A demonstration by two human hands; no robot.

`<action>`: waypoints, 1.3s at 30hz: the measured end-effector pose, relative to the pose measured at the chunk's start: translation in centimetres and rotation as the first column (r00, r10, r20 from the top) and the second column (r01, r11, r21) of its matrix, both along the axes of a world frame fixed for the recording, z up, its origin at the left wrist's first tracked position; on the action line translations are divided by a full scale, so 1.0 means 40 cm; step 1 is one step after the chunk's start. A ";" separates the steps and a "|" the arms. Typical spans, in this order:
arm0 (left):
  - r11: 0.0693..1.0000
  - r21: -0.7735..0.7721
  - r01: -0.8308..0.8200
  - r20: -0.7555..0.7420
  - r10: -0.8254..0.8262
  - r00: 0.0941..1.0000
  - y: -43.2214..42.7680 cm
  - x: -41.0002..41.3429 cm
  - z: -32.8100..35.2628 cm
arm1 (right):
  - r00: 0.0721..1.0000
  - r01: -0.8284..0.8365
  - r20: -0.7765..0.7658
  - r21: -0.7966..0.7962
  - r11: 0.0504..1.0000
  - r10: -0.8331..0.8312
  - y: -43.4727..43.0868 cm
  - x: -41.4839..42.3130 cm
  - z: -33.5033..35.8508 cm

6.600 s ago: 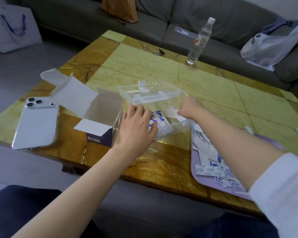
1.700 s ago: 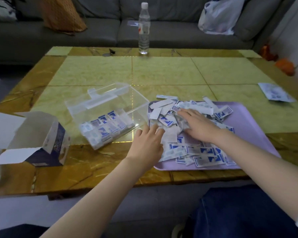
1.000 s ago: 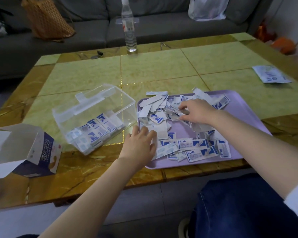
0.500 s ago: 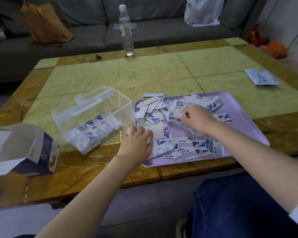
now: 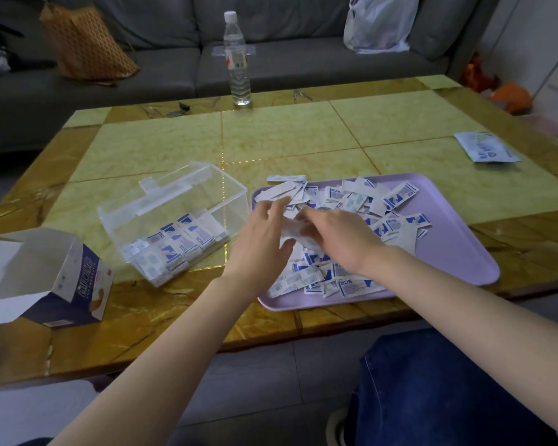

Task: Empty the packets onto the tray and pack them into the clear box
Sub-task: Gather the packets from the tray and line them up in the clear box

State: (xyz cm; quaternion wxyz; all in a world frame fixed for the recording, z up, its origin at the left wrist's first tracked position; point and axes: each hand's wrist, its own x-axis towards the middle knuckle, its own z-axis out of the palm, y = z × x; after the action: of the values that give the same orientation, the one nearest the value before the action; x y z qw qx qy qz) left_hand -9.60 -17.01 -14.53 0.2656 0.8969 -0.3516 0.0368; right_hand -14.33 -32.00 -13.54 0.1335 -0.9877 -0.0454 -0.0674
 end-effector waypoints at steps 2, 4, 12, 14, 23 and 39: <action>0.992 0.128 0.010 0.074 -0.019 0.997 -0.008 -0.003 -0.017 | 1.000 -0.005 -0.027 0.007 1.000 0.005 0.013 0.002 -0.017; 0.988 0.151 -0.034 0.011 0.033 0.999 -0.014 -0.002 -0.029 | 0.999 -0.009 -0.049 0.021 1.000 0.010 0.016 0.007 -0.034; 0.978 0.196 -0.073 -0.064 0.088 0.994 0.003 0.007 -0.039 | 0.986 0.062 -0.155 0.011 0.998 -0.060 -0.031 0.007 -0.053; 0.971 0.226 -0.077 -0.031 0.086 0.996 0.005 0.006 -0.041 | 0.982 0.089 -0.172 0.034 0.995 -0.082 -0.046 0.007 -0.050; 0.927 0.371 -0.047 0.016 0.044 0.999 -0.015 -0.009 -0.077 | 0.994 0.009 -0.111 0.069 0.998 -0.002 -0.004 -0.007 -0.063; 0.939 0.345 0.006 -0.018 0.000 1.000 -0.011 -0.011 -0.087 | 0.978 0.202 -0.131 0.397 0.895 -0.162 -0.013 -0.029 -0.114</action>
State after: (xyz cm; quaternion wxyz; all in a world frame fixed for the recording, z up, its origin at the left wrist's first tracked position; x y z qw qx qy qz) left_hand -10.02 -17.45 -18.02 0.1076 0.9292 -0.3518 -0.0335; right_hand -15.47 -32.54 -18.11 0.3320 -0.9399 0.0688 -0.0407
